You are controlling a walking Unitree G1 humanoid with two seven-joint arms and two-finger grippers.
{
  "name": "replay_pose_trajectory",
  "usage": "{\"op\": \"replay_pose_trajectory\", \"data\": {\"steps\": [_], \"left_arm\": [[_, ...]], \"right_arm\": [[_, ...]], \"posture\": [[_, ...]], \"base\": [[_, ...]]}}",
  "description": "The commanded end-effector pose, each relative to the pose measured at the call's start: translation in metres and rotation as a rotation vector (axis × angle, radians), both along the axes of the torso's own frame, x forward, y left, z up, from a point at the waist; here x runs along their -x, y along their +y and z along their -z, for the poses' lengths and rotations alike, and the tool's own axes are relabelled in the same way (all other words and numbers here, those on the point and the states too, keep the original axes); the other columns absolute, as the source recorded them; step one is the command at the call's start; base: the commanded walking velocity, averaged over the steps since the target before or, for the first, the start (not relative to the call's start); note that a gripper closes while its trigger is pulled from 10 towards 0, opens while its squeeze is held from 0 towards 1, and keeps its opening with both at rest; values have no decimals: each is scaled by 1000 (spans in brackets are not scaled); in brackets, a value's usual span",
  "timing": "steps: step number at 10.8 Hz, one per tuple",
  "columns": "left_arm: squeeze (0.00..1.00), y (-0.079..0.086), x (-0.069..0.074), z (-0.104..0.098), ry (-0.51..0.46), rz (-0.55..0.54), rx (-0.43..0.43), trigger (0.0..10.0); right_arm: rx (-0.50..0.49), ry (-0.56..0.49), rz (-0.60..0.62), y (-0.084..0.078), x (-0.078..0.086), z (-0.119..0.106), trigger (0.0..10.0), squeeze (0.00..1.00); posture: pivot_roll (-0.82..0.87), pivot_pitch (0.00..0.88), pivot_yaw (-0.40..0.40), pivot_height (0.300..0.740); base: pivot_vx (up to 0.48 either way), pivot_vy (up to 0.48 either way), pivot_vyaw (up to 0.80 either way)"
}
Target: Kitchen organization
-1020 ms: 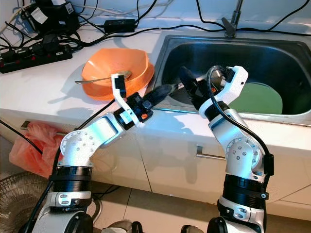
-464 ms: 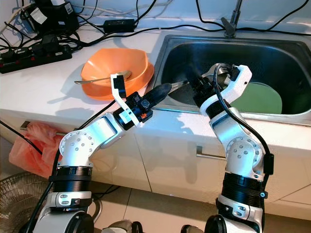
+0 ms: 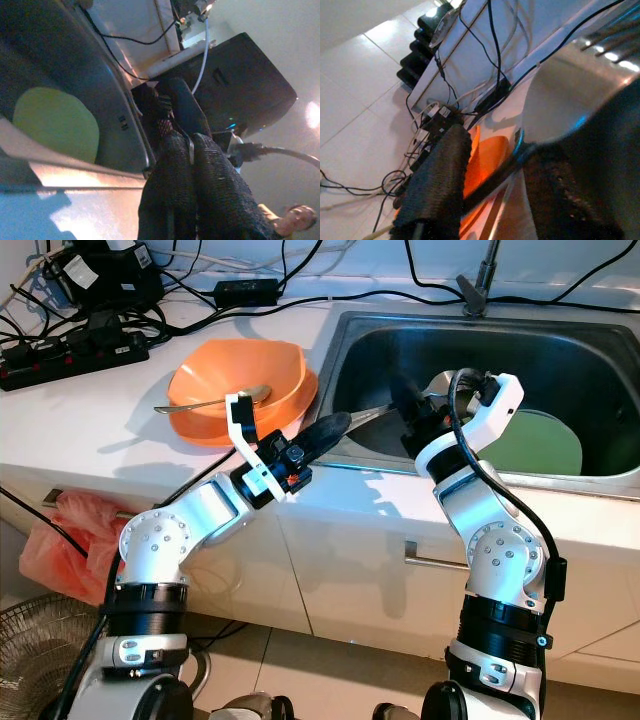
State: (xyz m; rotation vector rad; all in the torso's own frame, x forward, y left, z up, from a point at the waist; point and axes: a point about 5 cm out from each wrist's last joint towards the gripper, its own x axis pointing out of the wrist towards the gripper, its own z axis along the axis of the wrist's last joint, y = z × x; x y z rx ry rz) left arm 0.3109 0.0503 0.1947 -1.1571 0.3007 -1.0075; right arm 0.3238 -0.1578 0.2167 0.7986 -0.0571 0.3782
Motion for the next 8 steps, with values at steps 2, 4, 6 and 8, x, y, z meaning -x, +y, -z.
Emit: {"op": "replay_pose_trajectory", "data": {"steps": [2,4,6,8], "left_arm": [[0,0,4,-3,-9,34,38,0],[0,-2,7,-6,-21,72,50,0],[0,-2,6,-6,-18,62,50,0],[0,0,3,-6,-11,49,46,0]], "right_arm": [[-30,11,5,-1,-2,-1,0,0],[-38,16,11,-1,-2,0,0,0],[-40,17,16,-2,-3,0,0,0],[-41,20,19,-3,-3,0,0,0]], "posture": [[57,94,87,740],[58,92,88,740],[57,92,87,740],[57,93,85,740]], "base": [[0,0,0],[0,0,0],[0,0,0],[0,0,0]]}}
